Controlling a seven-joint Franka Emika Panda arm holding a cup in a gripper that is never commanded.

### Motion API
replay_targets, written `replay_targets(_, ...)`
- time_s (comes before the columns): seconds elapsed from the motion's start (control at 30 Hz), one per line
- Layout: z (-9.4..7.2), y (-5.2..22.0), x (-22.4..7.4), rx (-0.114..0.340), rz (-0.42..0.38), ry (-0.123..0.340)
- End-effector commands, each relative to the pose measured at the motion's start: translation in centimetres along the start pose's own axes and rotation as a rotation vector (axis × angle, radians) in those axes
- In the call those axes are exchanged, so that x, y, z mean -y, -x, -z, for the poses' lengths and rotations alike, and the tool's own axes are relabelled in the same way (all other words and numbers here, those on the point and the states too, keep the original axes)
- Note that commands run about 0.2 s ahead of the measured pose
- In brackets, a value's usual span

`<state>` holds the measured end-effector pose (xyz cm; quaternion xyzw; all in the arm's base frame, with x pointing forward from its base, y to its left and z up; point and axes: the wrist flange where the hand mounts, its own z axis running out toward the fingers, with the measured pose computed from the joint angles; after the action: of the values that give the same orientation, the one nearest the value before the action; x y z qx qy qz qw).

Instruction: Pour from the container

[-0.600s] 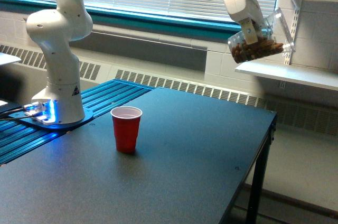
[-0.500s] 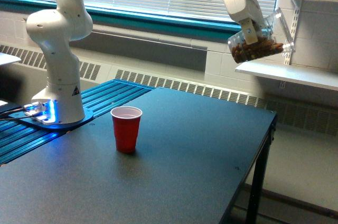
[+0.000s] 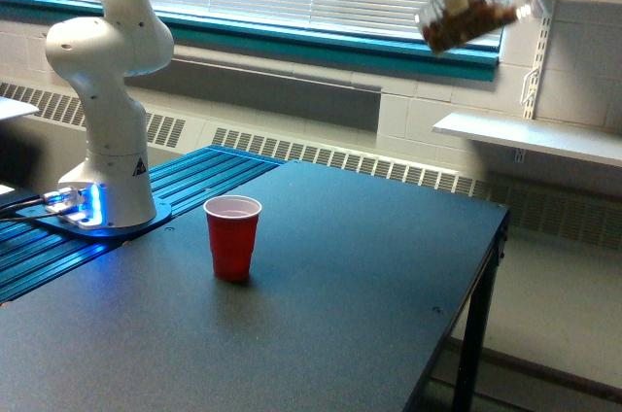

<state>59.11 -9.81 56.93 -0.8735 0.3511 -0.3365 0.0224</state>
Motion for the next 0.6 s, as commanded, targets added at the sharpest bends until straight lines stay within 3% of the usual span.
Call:
replay_targets(0.03,4.0,-1.2,-1.9,-0.064,-0.003,-0.02)
replay_targets(0.4,10.0,-1.0,-5.4,-0.146,0.0,-0.018)
replay_targets(0.6,10.0,0.2,-7.3,-0.138,-0.001,0.005)
